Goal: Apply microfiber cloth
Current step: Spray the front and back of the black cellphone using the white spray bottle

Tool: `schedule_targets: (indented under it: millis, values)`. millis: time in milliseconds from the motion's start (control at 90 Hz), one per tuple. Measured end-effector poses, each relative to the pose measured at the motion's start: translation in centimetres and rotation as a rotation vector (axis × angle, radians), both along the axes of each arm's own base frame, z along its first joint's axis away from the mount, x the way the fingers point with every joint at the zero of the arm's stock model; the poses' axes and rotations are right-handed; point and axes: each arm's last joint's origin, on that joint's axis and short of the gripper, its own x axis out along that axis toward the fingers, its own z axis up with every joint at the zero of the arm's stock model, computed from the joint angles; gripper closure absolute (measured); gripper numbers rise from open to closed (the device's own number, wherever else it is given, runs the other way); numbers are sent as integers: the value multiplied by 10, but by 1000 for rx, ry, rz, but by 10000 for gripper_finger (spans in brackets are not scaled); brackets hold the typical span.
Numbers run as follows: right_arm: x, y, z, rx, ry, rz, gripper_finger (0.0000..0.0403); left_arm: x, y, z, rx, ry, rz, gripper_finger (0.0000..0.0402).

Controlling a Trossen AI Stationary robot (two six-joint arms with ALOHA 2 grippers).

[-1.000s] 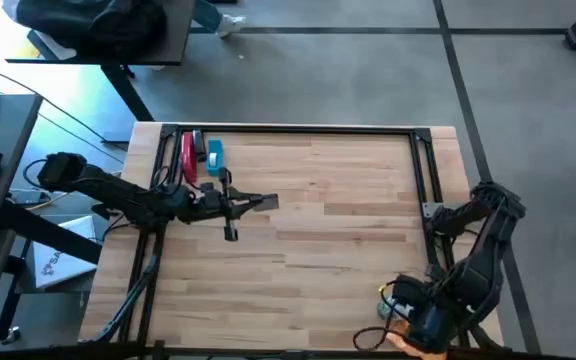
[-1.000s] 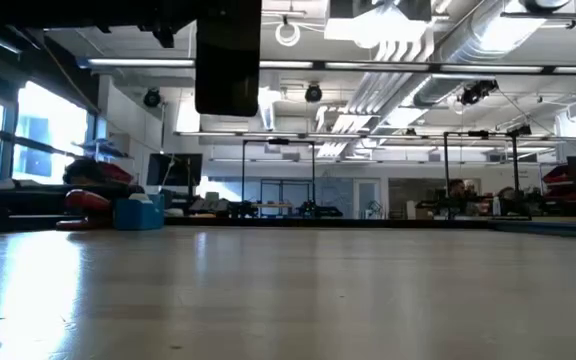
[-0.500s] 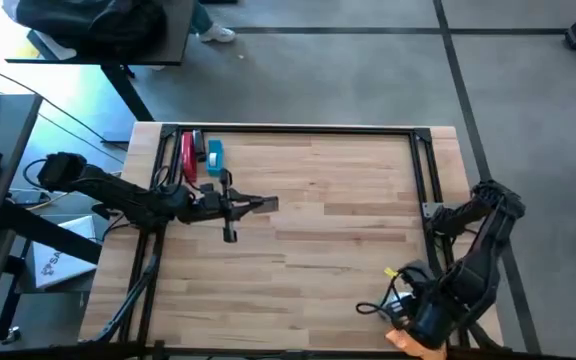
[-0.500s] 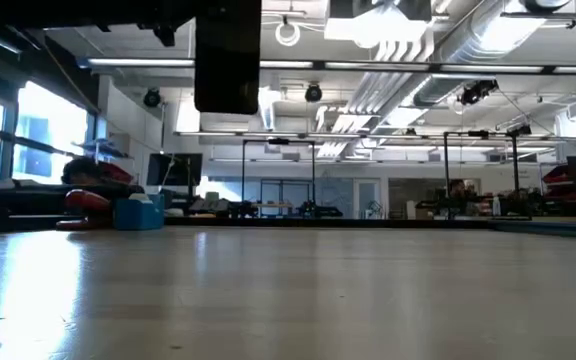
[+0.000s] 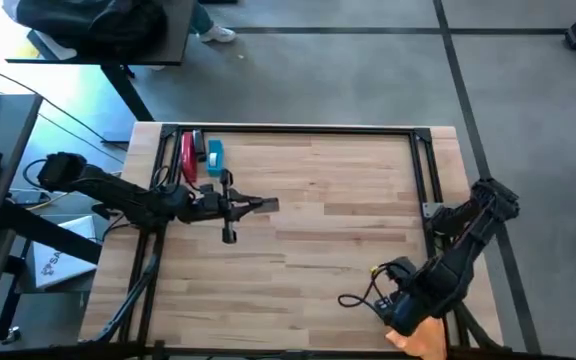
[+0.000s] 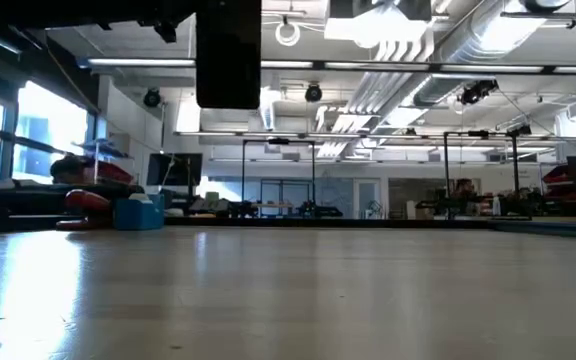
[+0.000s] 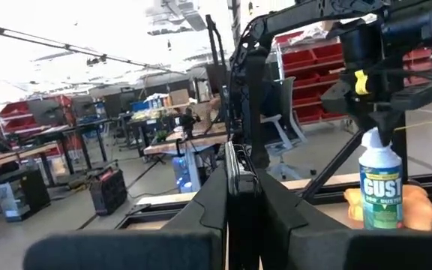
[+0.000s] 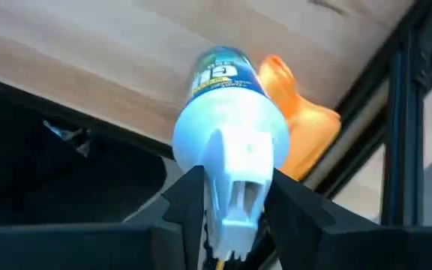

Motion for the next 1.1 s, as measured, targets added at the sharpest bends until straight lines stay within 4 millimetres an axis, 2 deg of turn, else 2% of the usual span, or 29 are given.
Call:
schedule_targets:
  millis: [200,356,511,767,922,1100]
  values:
    - [10,-8,0,29,-21,111,381,0,0,0,-1,1,4,385]
    - [27,-18,1,48,-126,271,381,0,0,-1,-20,4,-13,385]
    - [54,-36,2,30,-261,536,381,6,1,1,-34,64,-44,385]
    - [105,-71,21,-119,-432,1148,381,15,0,8,-45,185,-140,385]
    - [132,-88,31,-187,-360,1513,381,10,1,12,-89,193,-163,385]
    - [164,-96,27,-292,-345,2001,381,-3,9,16,-186,242,-140,385]
